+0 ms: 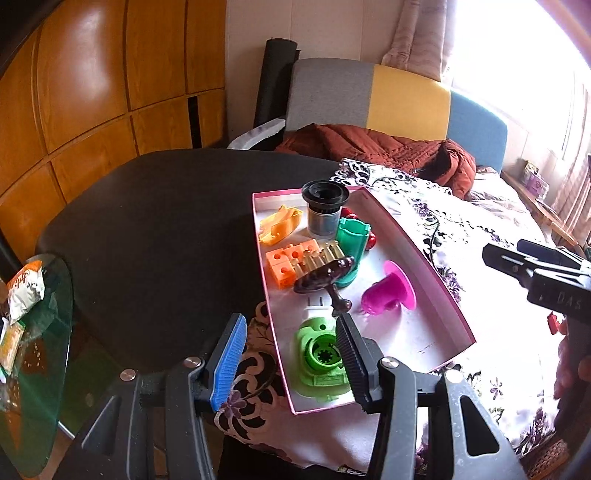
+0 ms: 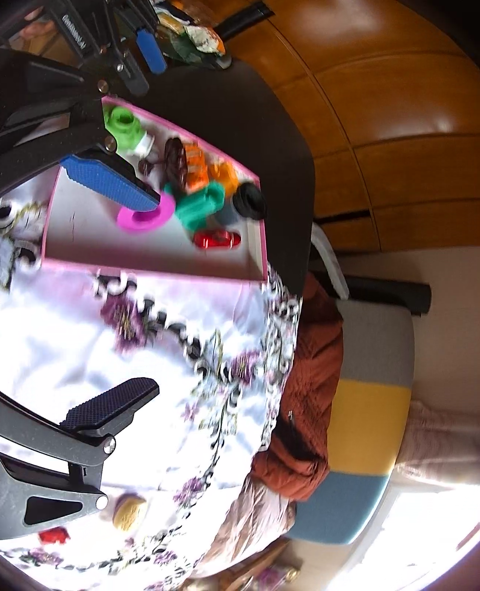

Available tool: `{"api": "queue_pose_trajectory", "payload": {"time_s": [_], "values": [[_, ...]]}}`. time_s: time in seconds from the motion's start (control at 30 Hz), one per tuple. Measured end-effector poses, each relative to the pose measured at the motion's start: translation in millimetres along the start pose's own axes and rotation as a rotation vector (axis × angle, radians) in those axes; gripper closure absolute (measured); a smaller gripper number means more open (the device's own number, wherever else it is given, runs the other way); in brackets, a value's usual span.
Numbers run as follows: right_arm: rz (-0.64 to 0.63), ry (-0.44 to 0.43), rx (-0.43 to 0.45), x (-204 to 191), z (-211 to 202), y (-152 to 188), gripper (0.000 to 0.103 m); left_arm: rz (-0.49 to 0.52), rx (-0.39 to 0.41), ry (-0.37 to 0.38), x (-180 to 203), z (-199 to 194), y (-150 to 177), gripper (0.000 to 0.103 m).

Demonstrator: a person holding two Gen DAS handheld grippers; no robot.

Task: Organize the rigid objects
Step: 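Move both open grippers back over the remaining objects on the cloth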

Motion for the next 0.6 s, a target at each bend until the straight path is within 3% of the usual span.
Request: {"api": "queue_pose_trajectory", "payload": {"time_s": [0.27,0.6], "values": [[0.107,0.105,0.005,73,-12,-2,0.011,0.039,-0.001,0.01,12,-1,-2,0.052],[0.301,0.305,0.061,201,-46,-9,0.009,0.112,-0.007,0.035,37,2,-10,0.052]]}}
Point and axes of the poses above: each gripper's, at about its wrist camera, not at the fingertips, and z roughly the way its jaws point, x to its right, y to its underside, the point moved 4 cm from there along z, roughly the way its jaws point, and after that the axes turned 9 degrees about z, right-handed, at the moved point
